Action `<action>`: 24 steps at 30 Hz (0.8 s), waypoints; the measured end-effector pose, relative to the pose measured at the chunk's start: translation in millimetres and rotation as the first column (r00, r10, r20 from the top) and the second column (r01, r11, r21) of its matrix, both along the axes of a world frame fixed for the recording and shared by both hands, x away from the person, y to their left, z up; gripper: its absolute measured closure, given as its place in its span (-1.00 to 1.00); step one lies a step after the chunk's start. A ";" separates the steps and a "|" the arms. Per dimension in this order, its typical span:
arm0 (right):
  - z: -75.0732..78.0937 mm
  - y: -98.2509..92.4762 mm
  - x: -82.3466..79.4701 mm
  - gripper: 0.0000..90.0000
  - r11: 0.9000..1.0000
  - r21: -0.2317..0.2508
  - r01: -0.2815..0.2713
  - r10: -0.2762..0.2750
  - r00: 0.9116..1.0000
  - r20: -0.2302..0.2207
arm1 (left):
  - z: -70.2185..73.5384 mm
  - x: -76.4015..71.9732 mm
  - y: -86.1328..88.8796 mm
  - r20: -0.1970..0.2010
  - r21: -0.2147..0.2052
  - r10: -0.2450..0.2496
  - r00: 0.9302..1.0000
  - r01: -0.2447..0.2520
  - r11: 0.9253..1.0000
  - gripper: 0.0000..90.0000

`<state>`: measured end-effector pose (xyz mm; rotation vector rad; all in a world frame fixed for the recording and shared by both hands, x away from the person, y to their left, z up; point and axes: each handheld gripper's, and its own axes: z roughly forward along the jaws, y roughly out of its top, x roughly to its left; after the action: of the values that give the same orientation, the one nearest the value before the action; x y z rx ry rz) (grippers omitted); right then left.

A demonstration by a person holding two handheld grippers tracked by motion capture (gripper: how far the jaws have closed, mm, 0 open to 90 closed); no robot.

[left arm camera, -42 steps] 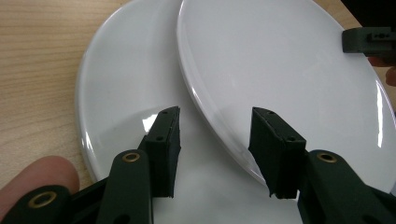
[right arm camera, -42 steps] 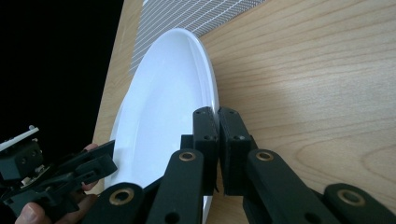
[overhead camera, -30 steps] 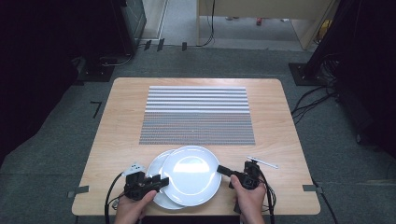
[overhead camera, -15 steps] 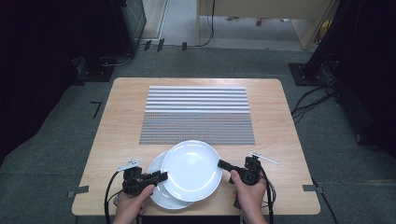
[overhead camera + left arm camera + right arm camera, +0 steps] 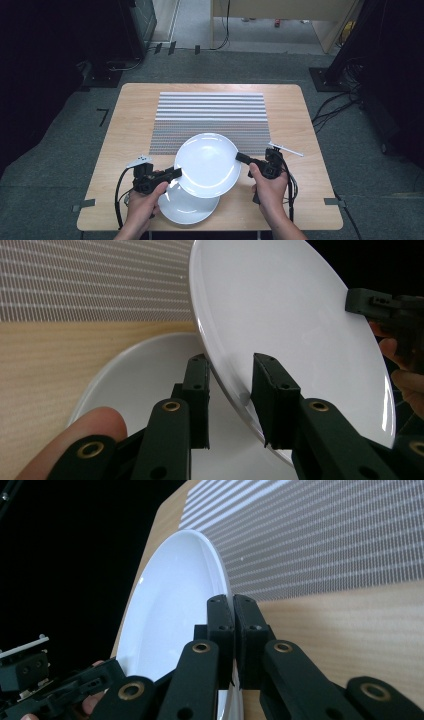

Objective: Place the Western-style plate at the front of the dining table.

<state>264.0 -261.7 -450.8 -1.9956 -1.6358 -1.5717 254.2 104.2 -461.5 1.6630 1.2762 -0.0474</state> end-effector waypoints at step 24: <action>35.4 1.6 80.9 0.94 0.997 0.044 0.056 -0.057 0.998 0.021 | 48.6 86.7 -7.8 0.035 0.065 0.039 0.999 -0.042 0.997 0.54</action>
<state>345.0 -260.1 -415.4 -2.0267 -1.5527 -1.6393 340.9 96.3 -412.9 1.6863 1.2977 0.0478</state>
